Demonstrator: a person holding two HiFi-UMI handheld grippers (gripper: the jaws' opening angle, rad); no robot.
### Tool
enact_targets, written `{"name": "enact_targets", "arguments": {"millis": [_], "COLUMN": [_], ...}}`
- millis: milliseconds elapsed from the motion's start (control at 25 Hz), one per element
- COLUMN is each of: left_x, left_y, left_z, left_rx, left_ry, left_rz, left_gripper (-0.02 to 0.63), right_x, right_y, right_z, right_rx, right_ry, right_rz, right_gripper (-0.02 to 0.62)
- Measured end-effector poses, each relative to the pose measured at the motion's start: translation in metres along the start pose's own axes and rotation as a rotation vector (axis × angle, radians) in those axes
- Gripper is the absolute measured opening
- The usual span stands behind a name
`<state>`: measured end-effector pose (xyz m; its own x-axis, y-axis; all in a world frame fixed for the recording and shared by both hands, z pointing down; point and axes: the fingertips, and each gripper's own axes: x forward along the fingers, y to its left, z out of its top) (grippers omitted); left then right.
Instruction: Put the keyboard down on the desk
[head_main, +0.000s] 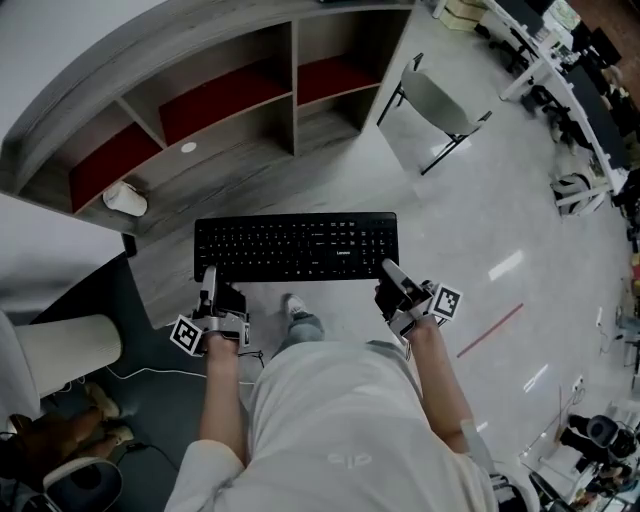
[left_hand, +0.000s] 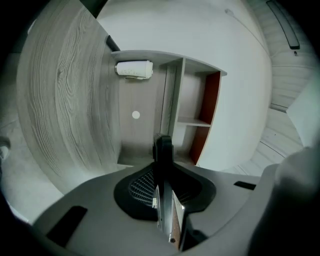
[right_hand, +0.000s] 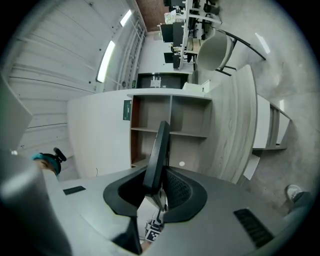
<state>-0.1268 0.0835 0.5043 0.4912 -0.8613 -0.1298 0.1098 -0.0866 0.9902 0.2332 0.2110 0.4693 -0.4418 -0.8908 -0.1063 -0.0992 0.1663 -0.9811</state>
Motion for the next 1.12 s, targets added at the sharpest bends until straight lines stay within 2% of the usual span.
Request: {"name": "enact_targets", "arguments": {"millis": [240, 480, 760, 1120], "left_x": [0.011, -0.004, -0.025, -0.032], "left_y": [0.022, 0.045, 0.082, 0.118], "left_z": [0.076, 0.12, 0.145, 0.15], "left_rx": [-0.014, -0.021, -0.034, -0.044], "left_ry": [-0.088, -0.179, -0.274, -0.354], "left_rz": [0.039, 0.113, 0.22, 0.337], "left_gripper": [0.08, 0.08, 0.08, 0.08], "right_x": [0.094, 0.146, 0.186, 0.209], "right_y": [-0.03, -0.064, -0.116, -0.173], "right_z": [-0.009, -0.023, -0.035, -0.033], "right_rx": [0.017, 0.057, 0.114, 0.183], "right_ry": [0.091, 0.178, 0.266, 0.357], "right_rz": [-0.024, -0.073, -0.152, -0.235], "right_gripper": [0.098, 0.1, 0.103, 0.104]}}
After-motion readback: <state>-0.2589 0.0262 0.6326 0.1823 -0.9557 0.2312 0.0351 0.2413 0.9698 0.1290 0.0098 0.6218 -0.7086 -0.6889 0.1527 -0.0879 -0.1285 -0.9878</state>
